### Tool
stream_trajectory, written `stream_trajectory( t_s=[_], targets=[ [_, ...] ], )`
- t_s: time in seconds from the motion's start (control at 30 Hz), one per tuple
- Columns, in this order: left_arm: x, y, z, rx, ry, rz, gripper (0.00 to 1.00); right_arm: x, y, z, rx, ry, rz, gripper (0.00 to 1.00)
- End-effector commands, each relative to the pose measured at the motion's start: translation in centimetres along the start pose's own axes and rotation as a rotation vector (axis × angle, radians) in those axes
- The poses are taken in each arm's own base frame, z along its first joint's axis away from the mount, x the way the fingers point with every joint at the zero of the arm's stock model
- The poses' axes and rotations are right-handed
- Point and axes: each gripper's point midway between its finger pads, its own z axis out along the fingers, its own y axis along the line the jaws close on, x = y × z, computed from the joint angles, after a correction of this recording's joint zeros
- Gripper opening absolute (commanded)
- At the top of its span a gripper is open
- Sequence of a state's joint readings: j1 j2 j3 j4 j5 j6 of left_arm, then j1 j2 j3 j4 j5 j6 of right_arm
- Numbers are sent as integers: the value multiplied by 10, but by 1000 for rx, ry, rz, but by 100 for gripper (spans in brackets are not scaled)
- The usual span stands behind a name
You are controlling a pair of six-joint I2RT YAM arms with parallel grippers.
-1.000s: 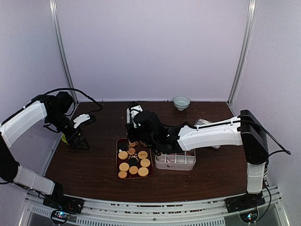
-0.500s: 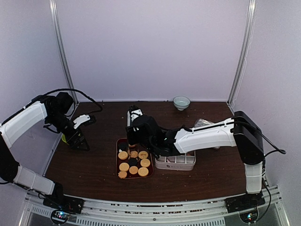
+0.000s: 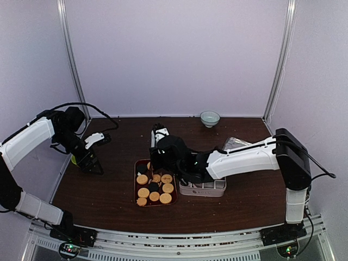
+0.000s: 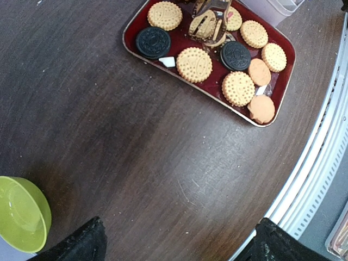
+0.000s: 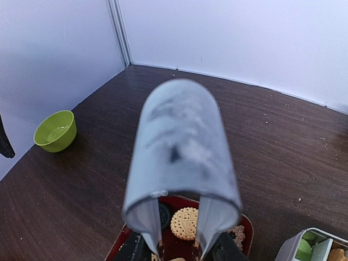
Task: Pack the cookies
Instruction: Pick up the fake cookies from the plate, then place the fake cookies in the empty pocket of the box.
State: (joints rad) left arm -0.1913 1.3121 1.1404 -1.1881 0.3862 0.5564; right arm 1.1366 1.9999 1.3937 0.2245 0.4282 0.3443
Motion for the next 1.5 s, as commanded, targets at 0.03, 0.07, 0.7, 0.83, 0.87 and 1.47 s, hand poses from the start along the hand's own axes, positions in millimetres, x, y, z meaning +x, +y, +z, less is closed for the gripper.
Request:
stream_trajectory(
  t_s=[0.03,0.07,0.7,0.83,0.87,1.47],
  targets=[
    [0,-3,-3,10,-20,7,98,-41,0,-18,1,-53,-13,18],
    [0,-3,-3,9,-18,7,98,-50,2,-21,-8,-66,-10,18],
    [1,-4,-1,18,-16,8,98,-74,-80,-128,103,-135,32,17],
    [-1,-4,-1,20,-18,8,98,-53,-111,-155,152,-109,54,17],
    [-1,-4,-1,21,-18,8,98,-50,-118,-162,164,-107,62,17],
    [-3,-4,-2,27,-21,1,98,-26,-145,-189,206,-89,101,21]
  ],
)
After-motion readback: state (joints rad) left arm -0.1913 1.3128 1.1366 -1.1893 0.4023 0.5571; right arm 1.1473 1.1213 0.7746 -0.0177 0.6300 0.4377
